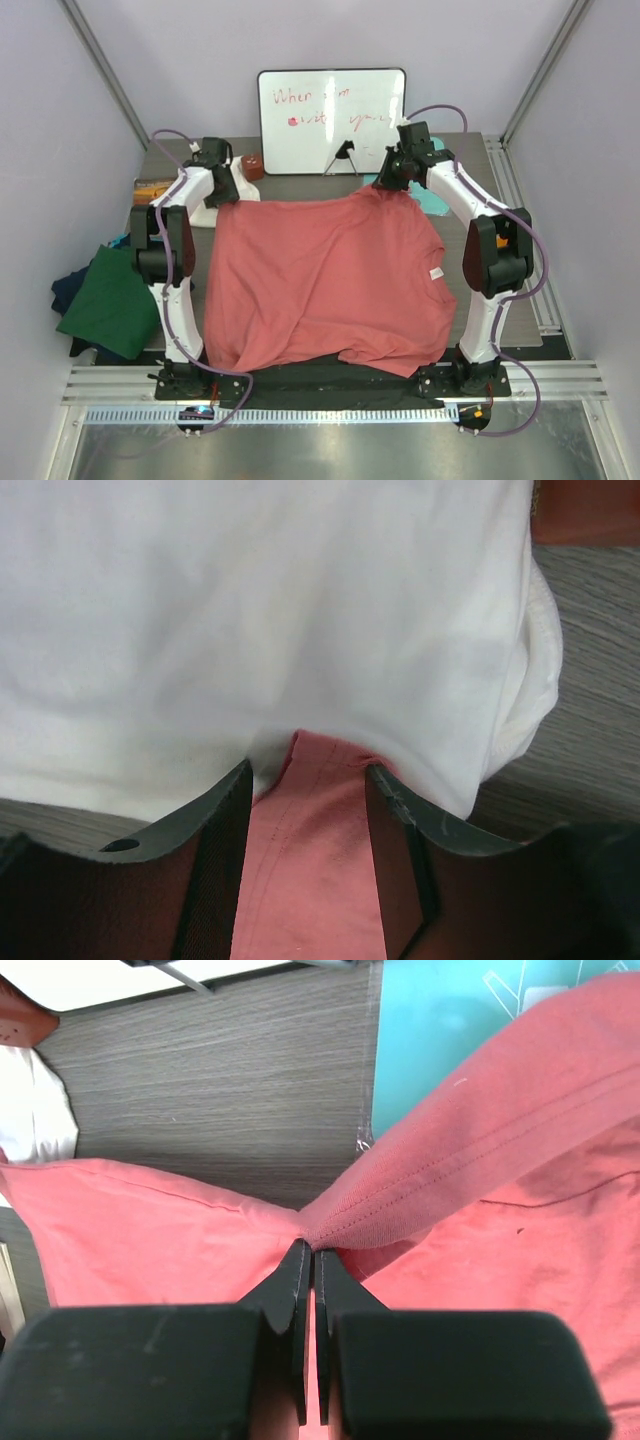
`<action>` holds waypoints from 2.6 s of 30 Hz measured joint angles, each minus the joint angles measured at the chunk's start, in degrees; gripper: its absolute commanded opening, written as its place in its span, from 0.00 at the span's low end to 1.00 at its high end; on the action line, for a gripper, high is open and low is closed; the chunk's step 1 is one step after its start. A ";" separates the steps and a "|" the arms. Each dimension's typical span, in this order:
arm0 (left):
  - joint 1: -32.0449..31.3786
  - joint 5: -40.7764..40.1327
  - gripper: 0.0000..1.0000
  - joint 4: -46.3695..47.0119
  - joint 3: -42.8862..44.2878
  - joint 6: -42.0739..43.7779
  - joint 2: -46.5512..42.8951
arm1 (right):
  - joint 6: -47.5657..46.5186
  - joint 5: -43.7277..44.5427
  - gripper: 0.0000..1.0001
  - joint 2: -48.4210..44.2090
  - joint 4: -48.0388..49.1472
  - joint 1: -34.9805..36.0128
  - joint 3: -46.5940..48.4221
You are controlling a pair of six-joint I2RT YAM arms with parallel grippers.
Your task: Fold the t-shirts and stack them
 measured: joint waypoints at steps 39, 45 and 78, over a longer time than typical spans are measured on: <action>0.04 0.96 0.00 3.26 0.24 1.90 -3.65 | -0.04 -2.40 0.01 2.23 -1.60 -0.39 -2.80; 0.04 1.05 0.00 3.78 -0.63 1.92 -11.19 | -1.01 -2.29 0.01 2.40 -4.61 -1.60 1.46; 0.04 2.47 0.00 1.90 -13.84 3.67 -29.81 | -6.34 -3.23 0.01 5.44 -16.94 -2.51 17.86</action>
